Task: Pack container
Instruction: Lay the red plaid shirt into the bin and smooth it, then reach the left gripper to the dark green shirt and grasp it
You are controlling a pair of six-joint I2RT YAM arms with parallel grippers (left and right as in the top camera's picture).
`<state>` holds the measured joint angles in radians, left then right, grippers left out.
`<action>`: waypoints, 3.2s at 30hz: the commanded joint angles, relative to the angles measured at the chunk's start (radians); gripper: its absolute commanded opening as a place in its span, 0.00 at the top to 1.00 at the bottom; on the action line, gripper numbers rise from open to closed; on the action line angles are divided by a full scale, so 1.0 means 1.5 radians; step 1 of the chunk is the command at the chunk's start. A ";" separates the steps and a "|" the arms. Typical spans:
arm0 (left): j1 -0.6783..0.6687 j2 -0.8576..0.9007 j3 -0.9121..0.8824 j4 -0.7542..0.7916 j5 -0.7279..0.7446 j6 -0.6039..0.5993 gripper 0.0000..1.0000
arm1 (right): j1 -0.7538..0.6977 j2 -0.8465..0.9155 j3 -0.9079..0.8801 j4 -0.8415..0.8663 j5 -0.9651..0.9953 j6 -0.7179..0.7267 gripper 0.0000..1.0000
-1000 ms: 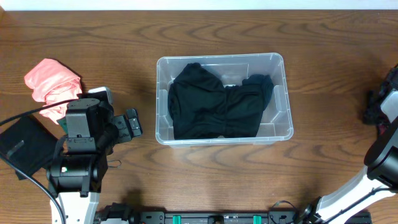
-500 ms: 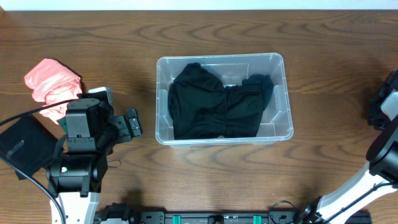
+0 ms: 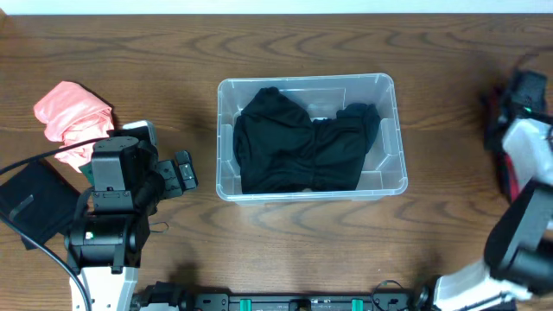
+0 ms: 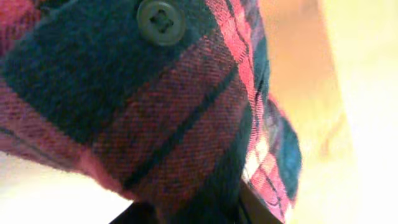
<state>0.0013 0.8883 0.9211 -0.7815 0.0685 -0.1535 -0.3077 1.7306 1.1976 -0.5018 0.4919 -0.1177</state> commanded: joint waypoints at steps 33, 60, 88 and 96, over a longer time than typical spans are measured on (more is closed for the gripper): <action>-0.003 0.000 0.014 -0.002 -0.002 -0.003 0.02 | 0.690 -0.084 -0.007 -0.218 -0.241 -0.139 0.53; -0.003 0.000 0.014 -0.002 -0.002 -0.003 0.02 | 0.615 0.052 0.019 -0.227 -0.386 0.029 0.45; 0.354 0.195 0.014 0.036 -0.036 -0.103 0.02 | 0.395 -0.313 0.088 -0.299 -0.231 0.079 0.01; 0.431 0.404 0.014 0.148 0.067 -0.055 0.02 | 0.375 -0.312 0.088 -0.320 -0.231 0.078 0.01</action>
<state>0.6376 1.4261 0.9241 -0.5900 0.0597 -0.2825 0.2665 1.2606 1.3323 -0.9833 0.1394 -0.0174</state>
